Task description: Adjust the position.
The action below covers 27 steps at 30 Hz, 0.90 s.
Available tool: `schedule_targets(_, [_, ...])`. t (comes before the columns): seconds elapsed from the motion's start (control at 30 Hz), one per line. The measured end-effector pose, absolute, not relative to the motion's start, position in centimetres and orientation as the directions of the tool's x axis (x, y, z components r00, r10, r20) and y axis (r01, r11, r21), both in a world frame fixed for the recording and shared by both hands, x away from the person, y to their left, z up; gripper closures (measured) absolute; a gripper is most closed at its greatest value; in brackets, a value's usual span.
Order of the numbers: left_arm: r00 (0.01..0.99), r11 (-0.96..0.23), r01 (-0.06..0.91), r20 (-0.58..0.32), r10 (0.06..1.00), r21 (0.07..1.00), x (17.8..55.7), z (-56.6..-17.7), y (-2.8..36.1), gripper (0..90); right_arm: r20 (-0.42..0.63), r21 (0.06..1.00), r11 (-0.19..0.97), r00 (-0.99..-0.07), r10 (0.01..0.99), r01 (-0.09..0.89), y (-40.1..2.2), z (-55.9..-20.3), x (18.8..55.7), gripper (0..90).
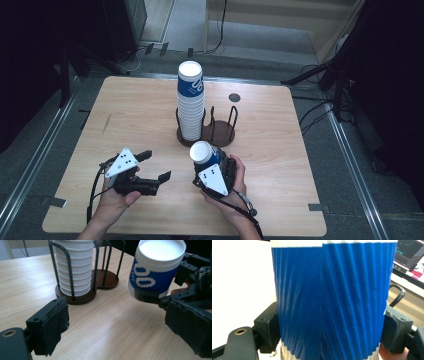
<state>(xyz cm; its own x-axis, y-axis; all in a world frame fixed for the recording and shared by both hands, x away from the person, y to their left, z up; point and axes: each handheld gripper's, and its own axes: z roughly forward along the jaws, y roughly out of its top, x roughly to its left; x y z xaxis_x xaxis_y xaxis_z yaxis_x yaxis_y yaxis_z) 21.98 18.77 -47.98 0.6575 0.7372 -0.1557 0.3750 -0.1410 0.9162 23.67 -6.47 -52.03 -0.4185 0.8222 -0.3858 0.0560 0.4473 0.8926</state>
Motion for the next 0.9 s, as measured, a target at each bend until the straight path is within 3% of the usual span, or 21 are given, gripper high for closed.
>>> schedule_targets(0.53, [0.704,-0.172,0.372,-0.157,0.692,0.912,21.8,-47.9,17.9,7.9,-0.433,0.868,0.496,-0.489,0.758,0.001,-4.6,-52.8,22.6,18.8])
schedule_targets(0.63, [0.698,-0.170,0.374,-0.156,0.699,0.912,21.8,-47.8,17.8,13.2,-0.447,0.860,0.510,-0.501,0.741,-0.012,-4.2,-52.9,22.4,18.8])
schedule_targets(0.9, [0.716,-0.184,0.374,-0.157,0.680,0.909,21.7,-47.8,17.5,14.1,-0.470,0.846,0.532,-0.523,0.712,-0.036,-3.6,-53.1,22.0,18.8])
